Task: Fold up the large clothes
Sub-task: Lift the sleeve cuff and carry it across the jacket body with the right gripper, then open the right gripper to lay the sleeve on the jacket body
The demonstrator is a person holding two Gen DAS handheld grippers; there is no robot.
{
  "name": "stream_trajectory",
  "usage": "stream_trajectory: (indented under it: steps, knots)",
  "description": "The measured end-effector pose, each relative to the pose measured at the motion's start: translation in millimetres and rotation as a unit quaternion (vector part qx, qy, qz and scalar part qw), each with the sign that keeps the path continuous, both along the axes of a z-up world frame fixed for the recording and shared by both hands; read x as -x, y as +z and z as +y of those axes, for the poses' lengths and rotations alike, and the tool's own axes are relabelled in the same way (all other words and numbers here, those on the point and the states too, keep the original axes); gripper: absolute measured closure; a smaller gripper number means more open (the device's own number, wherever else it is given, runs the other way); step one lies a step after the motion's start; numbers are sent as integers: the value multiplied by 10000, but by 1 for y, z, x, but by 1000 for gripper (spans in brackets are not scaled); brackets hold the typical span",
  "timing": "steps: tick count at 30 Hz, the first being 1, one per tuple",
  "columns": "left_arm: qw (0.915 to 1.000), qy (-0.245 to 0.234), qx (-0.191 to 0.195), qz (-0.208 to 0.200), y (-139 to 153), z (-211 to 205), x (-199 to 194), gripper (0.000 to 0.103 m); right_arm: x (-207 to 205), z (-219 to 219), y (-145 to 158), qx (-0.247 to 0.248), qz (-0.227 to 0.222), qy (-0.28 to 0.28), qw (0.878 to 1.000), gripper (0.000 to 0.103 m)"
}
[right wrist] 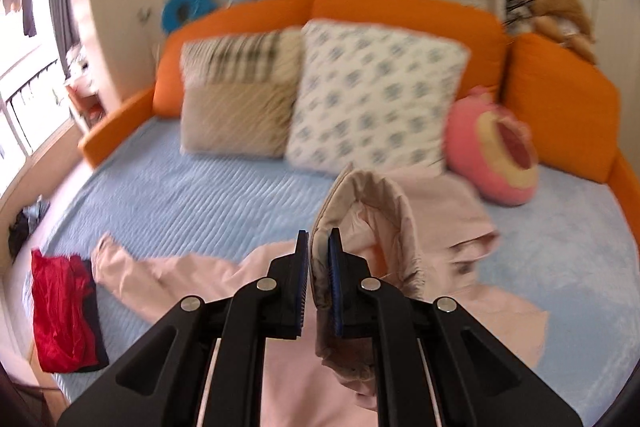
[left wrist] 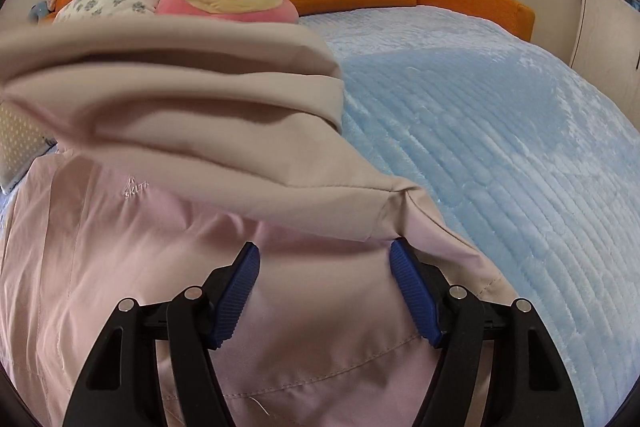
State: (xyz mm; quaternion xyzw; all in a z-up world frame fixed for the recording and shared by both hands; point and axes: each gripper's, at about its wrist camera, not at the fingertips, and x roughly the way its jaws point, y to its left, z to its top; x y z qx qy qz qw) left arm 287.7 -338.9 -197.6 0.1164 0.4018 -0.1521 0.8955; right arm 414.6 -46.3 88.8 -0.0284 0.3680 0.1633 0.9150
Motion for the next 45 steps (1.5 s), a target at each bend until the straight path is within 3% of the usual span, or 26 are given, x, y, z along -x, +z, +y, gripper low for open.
stream_trajectory:
  steps: [9,12,16,19,23,27,31,33,35,38,45]
  knots:
    - [9996,-22,199,176,-2,5,-6,32,-5,107,-146,296,980,512,9934,93]
    - [9993,-41,290,244,-2,5,-9,31,3,125,-176,311,1243,706,9892,93]
    - [9991,-63,293,293,-1,5,-11,29,11,116,-159,338,1031,730,9914,92]
    - [9980,-83,432,449,3,12,-13,13,16,94,-128,355,749,657,9944,92]
    - [9952,-84,664,717,16,34,-7,9,19,62,-99,477,536,536,9960,91]
    - [9881,161,1047,1117,35,84,-5,6,22,19,-76,519,391,345,9973,90]
    - [9856,758,941,1181,51,150,-9,4,29,-31,-55,452,309,68,9985,89]
    - [9818,1062,948,1255,56,186,-12,4,35,-54,-47,412,282,-21,9988,81]
    - [9764,1395,1086,1242,62,225,-15,4,43,-78,-40,409,142,-179,9989,34]
    - [9655,1770,1437,1257,73,277,-25,4,60,-114,-39,467,-169,-377,9981,32]
    - [9525,2247,1459,1449,64,332,-66,4,77,-189,-84,168,271,-845,9959,32]
